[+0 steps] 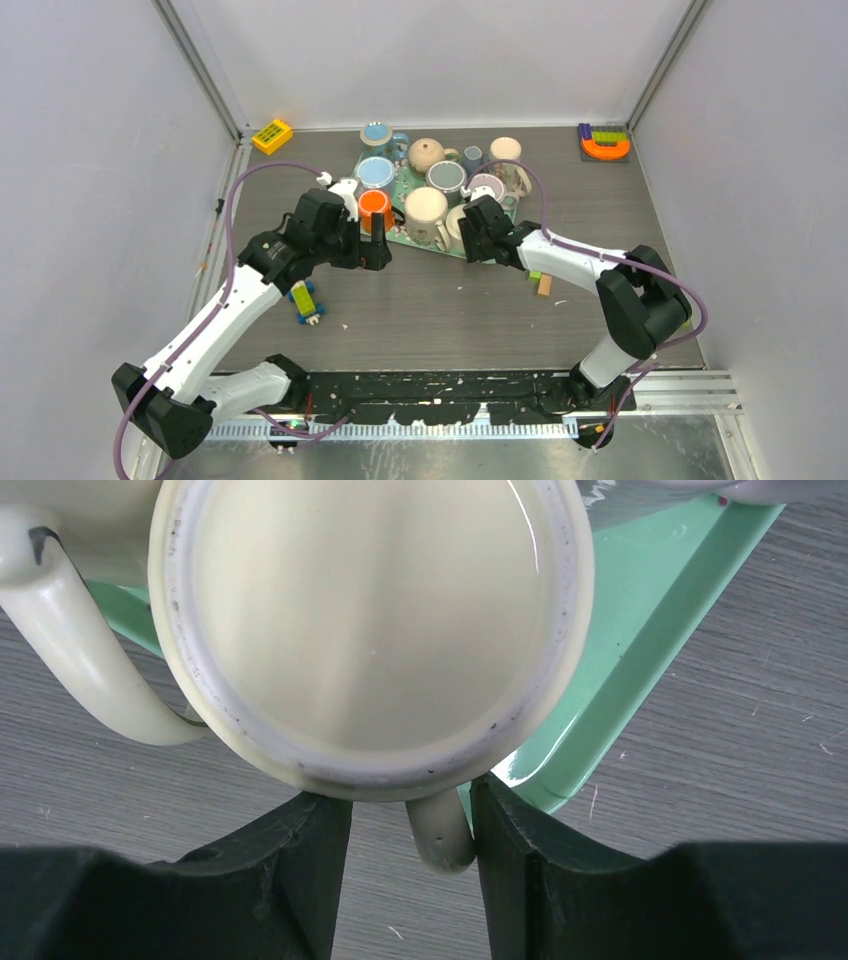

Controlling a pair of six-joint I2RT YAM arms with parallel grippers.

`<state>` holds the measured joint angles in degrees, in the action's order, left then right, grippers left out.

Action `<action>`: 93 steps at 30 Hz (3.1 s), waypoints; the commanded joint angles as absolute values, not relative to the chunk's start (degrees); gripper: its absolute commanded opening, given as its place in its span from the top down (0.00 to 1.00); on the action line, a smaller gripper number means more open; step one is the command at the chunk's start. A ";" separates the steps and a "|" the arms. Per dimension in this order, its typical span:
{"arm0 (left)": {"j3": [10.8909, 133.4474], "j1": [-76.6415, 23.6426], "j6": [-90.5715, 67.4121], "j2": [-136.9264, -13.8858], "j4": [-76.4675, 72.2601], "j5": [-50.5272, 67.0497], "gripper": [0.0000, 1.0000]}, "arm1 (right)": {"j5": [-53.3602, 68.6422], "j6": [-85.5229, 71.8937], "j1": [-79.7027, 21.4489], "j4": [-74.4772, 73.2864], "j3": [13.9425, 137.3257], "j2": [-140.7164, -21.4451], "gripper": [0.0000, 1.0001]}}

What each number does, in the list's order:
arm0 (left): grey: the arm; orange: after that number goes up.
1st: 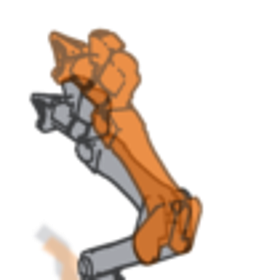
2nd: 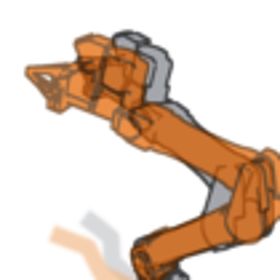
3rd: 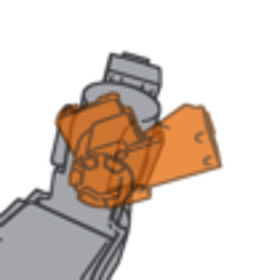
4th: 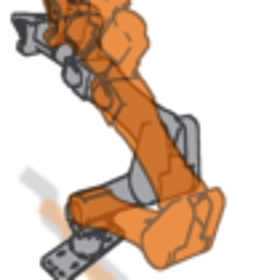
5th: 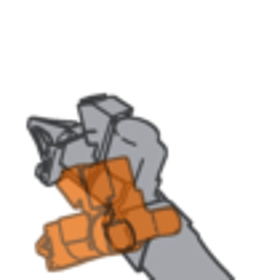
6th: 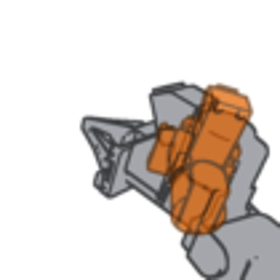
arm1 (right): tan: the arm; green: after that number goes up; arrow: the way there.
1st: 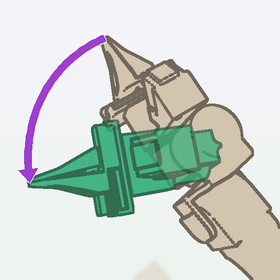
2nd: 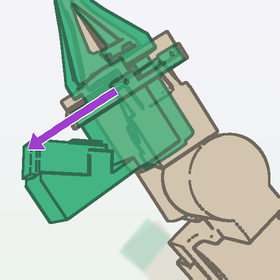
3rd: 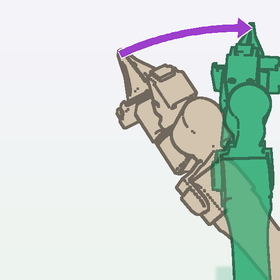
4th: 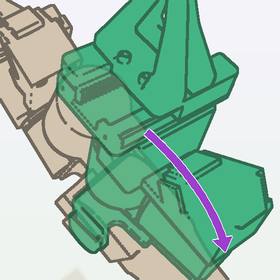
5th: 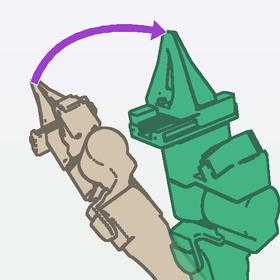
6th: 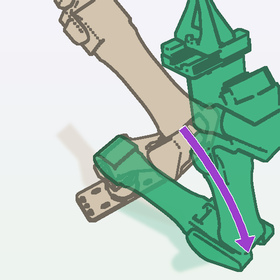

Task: Turn the mug right side up
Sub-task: Turn over the cup on the tray.

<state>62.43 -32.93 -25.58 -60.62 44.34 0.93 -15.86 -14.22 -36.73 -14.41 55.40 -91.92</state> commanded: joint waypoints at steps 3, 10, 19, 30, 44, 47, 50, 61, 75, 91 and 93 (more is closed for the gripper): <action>62.10 -32.82 -26.72 -59.33 42.07 1.75 0.00 | -16.14 -12.33 -35.17 -9.30 56.30 -92.63 0.56; 61.50 -32.82 -27.78 -59.37 41.29 2.79 0.00 | -16.64 -12.60 -35.13 -10.42 56.56 -91.72 0.82; 59.36 -32.85 -31.79 -58.89 38.50 5.10 0.00 | -17.79 -15.55 -35.23 -14.10 55.42 -85.09 0.99; 54.89 -32.80 -39.32 -58.36 32.43 9.00 0.01 | -16.56 -19.48 -35.23 -20.16 53.98 -74.18 0.99; 50.70 -31.06 -49.59 -57.50 20.16 17.60 0.04 | -6.34 -28.99 -35.21 -25.49 62.13 -64.59 0.99; 49.75 -30.02 -52.79 -58.17 15.45 20.42 0.06 | -2.50 -34.91 -35.31 -21.21 63.54 -64.75 0.99; 48.57 -28.72 -56.84 -59.03 10.18 23.49 0.09 | 1.38 -40.64 -35.40 -14.89 64.14 -65.94 0.99; 46.23 -25.83 -69.62 -62.23 -7.34 29.16 0.27 | 4.63 -57.12 -38.00 8.74 63.21 -72.63 0.99; 42.42 -21.67 -83.05 -65.99 -25.31 33.22 0.51 | 8.86 -71.01 -39.15 28.07 61.52 -78.93 0.99; 40.25 -18.04 -91.05 -68.86 -36.28 35.18 0.59 | 13.66 -78.91 -39.60 39.05 59.43 -82.90 0.99; 40.55 -17.87 -91.52 -69.35 -37.31 35.46 0.59 | 14.12 -79.21 -39.92 39.57 59.25 -83.14 0.99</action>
<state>40.21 -18.55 -89.80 -68.79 -31.22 33.76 11.94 -76.82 -39.18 25.93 58.04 -84.38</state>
